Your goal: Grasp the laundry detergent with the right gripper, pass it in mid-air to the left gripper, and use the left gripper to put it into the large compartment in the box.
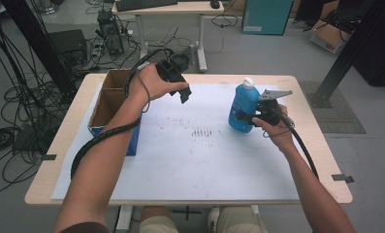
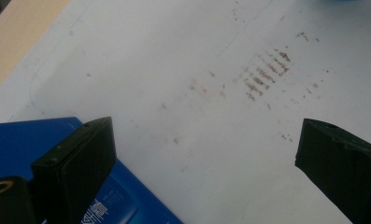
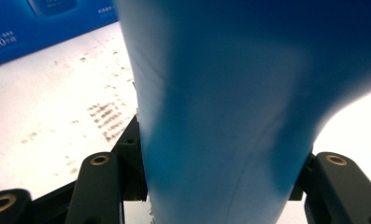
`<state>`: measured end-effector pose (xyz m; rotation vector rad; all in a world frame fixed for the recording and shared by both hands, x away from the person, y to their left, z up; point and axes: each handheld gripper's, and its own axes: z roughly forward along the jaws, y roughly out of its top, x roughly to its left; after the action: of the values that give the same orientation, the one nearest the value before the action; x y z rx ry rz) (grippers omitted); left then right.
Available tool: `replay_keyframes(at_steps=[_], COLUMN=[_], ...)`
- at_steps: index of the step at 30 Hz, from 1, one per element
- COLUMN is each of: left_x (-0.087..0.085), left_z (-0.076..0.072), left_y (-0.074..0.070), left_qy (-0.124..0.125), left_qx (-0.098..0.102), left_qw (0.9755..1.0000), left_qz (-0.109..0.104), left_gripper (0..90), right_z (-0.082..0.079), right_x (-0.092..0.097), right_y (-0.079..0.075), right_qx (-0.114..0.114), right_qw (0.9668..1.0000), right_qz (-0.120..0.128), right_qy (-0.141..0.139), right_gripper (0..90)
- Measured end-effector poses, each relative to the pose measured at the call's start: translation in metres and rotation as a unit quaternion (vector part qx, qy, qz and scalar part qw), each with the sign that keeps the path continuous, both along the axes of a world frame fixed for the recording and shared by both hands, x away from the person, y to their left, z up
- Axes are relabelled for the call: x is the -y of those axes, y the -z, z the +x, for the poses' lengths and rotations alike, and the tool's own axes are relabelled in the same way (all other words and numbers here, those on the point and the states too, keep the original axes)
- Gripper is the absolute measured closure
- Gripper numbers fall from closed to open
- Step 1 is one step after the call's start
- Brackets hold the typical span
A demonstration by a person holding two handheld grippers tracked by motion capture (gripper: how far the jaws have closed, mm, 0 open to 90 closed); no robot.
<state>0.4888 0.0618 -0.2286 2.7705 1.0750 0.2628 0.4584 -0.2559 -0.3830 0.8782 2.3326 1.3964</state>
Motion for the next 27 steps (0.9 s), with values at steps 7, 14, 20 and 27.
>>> replay_keyframes(at_steps=[7,14,20,27], left_x=[-0.007,-0.016,-0.024,-0.026], left_z=[-0.006,-0.012,-0.019,-0.026], left_y=[-0.014,-0.028,-0.04,-0.055], left_qy=[0.031,0.054,0.076,0.108], left_qx=[0.004,0.008,0.016,0.019], left_qw=[0.9995,0.9985,0.997,0.994], left_qz=[0.0,0.0,-0.005,0.003], left_gripper=[5.6,5.6,5.3,5.2], right_z=[-0.006,-0.017,-0.019,-0.01], right_x=[-0.019,-0.045,-0.074,-0.109], right_y=[-0.022,-0.051,-0.068,-0.065], right_qx=[-0.015,-0.015,-0.013,-0.023], right_qw=[0.9999,0.9996,0.9984,0.9944], right_qz=[-0.005,-0.02,-0.011,-0.013], right_qy=[-0.002,-0.014,-0.054,-0.102], right_gripper=[43.5,43.5,43.4,43.3])
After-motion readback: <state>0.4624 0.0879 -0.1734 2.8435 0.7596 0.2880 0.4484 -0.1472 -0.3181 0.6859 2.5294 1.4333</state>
